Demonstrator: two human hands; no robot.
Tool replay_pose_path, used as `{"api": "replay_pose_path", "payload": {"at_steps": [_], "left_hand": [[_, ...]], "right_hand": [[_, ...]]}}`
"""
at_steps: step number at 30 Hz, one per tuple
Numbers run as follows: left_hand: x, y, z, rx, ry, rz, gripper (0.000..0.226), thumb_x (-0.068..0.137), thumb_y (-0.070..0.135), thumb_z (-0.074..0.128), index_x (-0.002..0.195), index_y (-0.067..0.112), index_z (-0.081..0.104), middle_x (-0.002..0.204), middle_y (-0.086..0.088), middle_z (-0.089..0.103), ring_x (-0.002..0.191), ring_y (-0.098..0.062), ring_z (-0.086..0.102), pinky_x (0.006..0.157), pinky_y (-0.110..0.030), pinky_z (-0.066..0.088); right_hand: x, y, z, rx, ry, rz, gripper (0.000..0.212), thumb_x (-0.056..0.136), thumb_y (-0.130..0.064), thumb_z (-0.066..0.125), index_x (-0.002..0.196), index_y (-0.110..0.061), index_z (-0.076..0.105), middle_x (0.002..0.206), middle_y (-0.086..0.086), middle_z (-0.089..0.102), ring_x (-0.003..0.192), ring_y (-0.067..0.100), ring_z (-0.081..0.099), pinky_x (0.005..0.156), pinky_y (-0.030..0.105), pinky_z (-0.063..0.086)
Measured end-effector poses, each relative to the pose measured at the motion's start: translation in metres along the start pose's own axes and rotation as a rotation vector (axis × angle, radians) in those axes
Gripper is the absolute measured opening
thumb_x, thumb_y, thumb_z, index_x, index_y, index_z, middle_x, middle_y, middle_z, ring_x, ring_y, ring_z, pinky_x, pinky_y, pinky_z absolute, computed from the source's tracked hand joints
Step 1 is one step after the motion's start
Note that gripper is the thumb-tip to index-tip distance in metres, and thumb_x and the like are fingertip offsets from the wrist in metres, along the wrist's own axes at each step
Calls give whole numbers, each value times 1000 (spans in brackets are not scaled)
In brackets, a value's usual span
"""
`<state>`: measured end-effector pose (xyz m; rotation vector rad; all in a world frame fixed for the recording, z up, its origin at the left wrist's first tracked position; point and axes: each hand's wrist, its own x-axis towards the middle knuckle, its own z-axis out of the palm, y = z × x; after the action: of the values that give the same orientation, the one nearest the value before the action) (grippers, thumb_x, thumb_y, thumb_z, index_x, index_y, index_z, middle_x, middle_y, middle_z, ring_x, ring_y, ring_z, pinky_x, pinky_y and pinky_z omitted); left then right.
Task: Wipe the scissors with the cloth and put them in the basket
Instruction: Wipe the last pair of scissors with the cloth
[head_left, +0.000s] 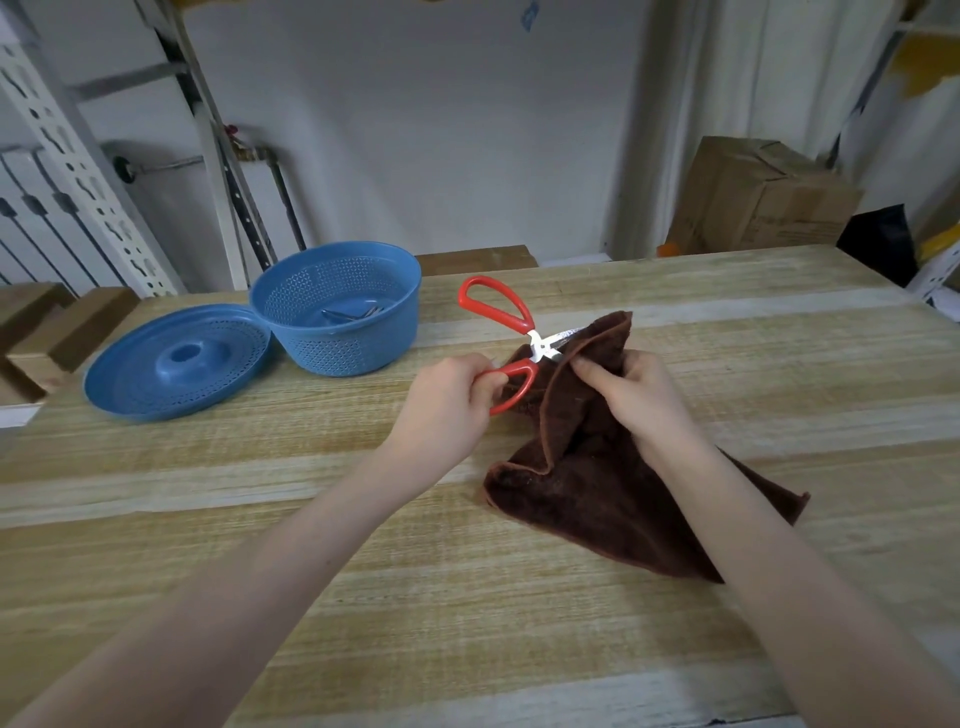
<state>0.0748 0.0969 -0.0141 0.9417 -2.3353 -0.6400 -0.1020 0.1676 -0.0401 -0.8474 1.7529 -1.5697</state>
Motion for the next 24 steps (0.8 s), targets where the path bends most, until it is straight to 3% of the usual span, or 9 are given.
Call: {"api": "replay_pose_path", "payload": {"at_steps": [4,6,8,10,12,15,18,20,24], "left_hand": [[-1,0,-4,11,73,13,23,97,15,51,77,10,63,64,2,57,64,-20,55,62,-32,39],[0,-5,-10,-4,117,17,21,97,14,51,80,10,64,66,-4,61,65,-25,58,65,-37,44],[-1,-7,-14,-11,138,24,20,97,14,51,88,7,67,71,-9,66,68,-27,61,66,-39,48],[-3,-8,-15,-4,153,40,20,98,15,51,90,6,67,70,-7,64,67,-26,60,65,-38,48],[-3,-8,-14,13,160,57,20,98,14,51,89,6,67,67,-5,61,65,-26,58,64,-38,45],[-2,-8,-7,42,124,93,20,97,15,51,87,5,65,69,-7,63,65,-27,58,65,-40,44],[-3,-6,-1,72,97,122,19,97,15,51,86,5,63,72,-10,64,68,-30,58,65,-41,45],[-3,-4,2,91,95,143,18,97,14,52,87,4,63,73,-11,65,70,-31,58,64,-39,41],[-5,-5,3,104,86,120,19,97,16,50,89,4,62,75,-11,66,70,-30,60,63,-38,42]], "right_hand": [[2,9,2,400,94,101,13,93,-19,62,102,-11,67,96,6,75,91,21,72,83,37,56],[3,15,-2,568,139,155,19,96,-21,57,111,-11,64,102,8,73,93,21,71,84,39,56],[2,21,-6,657,104,188,33,93,-26,58,120,-9,61,113,12,71,103,26,69,94,45,52],[-1,21,-8,679,65,173,60,81,-33,62,133,-4,53,124,16,65,112,29,64,100,47,49],[-4,15,-8,675,36,138,62,82,-34,59,135,-2,50,125,16,65,113,29,64,99,45,50],[-4,-1,-3,498,7,45,26,97,-24,50,113,-9,64,100,1,75,96,15,71,85,30,54],[-6,-20,10,37,-18,-149,10,92,-22,62,84,-23,68,75,-14,73,76,0,69,72,17,52],[-5,-24,16,-130,-3,-213,6,85,-27,72,80,-23,70,79,-7,74,77,5,69,69,19,52],[-1,-18,24,-149,-23,-194,11,88,-22,70,85,-11,72,86,8,74,81,19,71,77,34,56]]}}
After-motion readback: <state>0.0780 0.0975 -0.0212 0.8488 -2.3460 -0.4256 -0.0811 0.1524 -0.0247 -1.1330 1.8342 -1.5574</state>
